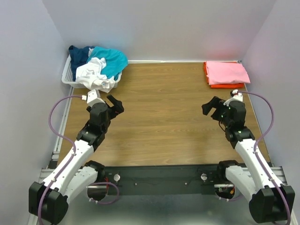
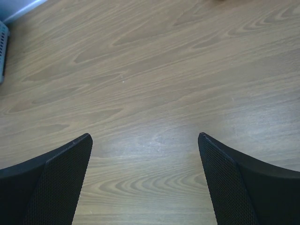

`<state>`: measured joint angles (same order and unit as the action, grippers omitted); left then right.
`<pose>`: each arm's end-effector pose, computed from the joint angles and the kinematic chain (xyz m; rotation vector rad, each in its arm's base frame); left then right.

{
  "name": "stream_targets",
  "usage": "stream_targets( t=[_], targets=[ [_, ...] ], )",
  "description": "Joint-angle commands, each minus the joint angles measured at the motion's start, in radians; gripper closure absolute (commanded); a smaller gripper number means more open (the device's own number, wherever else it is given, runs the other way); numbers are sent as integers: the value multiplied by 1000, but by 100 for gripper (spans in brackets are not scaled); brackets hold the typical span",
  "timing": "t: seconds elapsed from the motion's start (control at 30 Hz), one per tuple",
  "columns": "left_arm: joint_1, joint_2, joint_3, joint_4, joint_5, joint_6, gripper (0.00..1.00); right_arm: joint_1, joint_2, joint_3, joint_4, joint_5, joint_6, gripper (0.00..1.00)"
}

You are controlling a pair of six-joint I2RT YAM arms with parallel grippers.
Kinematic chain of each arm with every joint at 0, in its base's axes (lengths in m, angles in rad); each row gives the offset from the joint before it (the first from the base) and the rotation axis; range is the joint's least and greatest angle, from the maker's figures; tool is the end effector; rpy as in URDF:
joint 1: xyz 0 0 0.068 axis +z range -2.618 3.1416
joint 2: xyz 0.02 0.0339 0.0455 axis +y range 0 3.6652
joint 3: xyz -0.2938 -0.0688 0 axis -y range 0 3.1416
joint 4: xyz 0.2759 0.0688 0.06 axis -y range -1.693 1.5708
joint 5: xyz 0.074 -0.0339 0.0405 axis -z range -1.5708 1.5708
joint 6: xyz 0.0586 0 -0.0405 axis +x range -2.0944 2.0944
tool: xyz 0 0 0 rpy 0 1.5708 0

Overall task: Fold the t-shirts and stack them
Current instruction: Grab the tshirt from the pile

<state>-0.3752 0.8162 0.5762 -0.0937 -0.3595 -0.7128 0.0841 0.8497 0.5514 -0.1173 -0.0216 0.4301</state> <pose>0.2148 -0.0624 0.2780 -0.5575 1.8188 -0.4016 0.2278 0.0205 0.2569 0.3310 1.9761 0.3530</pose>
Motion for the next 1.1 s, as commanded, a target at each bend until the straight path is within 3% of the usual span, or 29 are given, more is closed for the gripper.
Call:
stream_targets(
  t=[0.0, 0.23, 0.33, 0.53, 0.77, 1.07],
  targets=[
    [-4, 40, 43, -3, -71, -23, 1, 5, -41, -5, 56, -18, 10, 0],
    [18, 193, 192, -24, -185, -46, 1, 5, -32, -14, 65, -43, 10, 0],
    [87, 273, 298, -89, -191, -85, 1, 5, -8, -15, 70, -60, 13, 0],
    [274, 550, 511, -228, -151, -89, 1, 5, 5, -22, 84, -75, 12, 0],
    [427, 684, 599, -167, -27, -63, 2, 5, -8, -27, 85, -89, -1, 0],
    [469, 842, 705, -124, 67, 7, 7, 3, -12, -34, 87, -92, -5, 0]
  ],
)
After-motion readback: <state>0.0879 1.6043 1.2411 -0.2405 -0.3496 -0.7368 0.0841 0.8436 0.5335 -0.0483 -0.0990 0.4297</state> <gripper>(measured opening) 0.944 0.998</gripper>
